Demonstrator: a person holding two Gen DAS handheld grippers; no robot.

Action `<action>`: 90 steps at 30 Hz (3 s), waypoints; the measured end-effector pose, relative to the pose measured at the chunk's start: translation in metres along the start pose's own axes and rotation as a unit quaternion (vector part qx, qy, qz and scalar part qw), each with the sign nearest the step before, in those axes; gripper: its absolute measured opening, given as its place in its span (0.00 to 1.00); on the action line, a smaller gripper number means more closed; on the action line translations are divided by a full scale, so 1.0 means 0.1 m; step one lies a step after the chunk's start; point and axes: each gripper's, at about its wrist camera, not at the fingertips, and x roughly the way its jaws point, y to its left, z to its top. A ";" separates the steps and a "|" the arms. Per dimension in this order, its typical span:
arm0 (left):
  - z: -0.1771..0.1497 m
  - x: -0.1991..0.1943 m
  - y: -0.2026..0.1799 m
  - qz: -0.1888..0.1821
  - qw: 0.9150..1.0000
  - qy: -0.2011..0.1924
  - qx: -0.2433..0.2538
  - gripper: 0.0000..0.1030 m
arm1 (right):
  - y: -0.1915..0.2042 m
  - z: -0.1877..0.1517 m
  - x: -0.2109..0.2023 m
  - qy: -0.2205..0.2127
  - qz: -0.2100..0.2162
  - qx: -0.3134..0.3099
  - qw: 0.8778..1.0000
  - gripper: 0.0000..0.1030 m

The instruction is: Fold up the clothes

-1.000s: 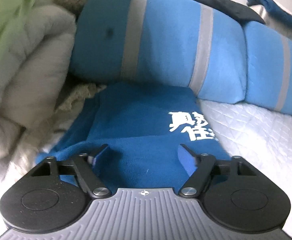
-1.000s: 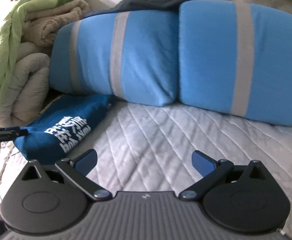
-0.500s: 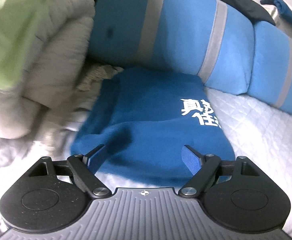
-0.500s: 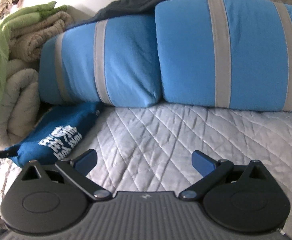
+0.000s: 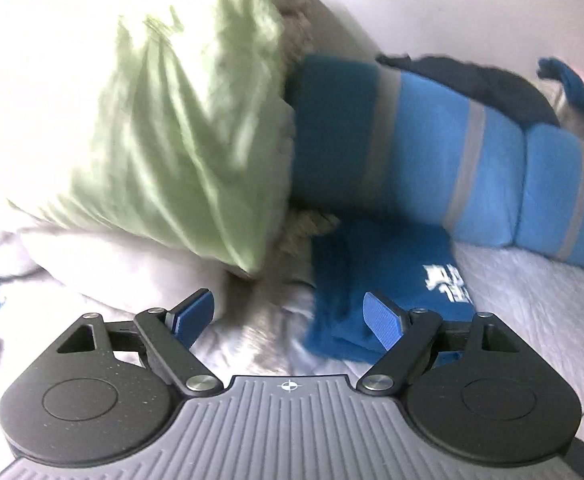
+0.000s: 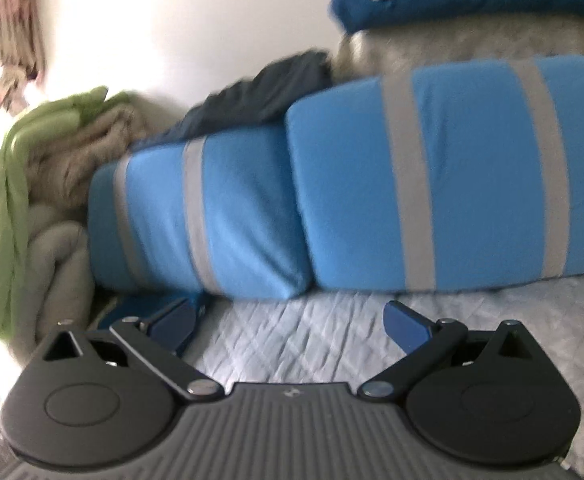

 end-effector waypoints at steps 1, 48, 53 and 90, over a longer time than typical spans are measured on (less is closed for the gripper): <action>0.05 -0.08 0.05 0.005 1.000 -0.007 -0.001 0.80 | -0.07 0.06 -0.06 -0.007 -0.005 0.002 1.000 0.99; -1.02 -0.21 -0.62 -0.135 0.987 0.083 0.038 0.80 | -2.25 -0.99 -3.08 0.122 -0.177 -0.051 0.975 0.99; -1.16 0.00 -0.83 -0.122 0.984 0.104 0.076 0.80 | -2.26 -1.21 -2.78 0.140 -0.173 -0.042 0.974 0.99; -1.79 1.29 -1.38 -0.094 0.977 0.184 0.058 0.85 | -2.26 -2.08 -1.42 0.207 -0.202 -0.019 0.957 0.99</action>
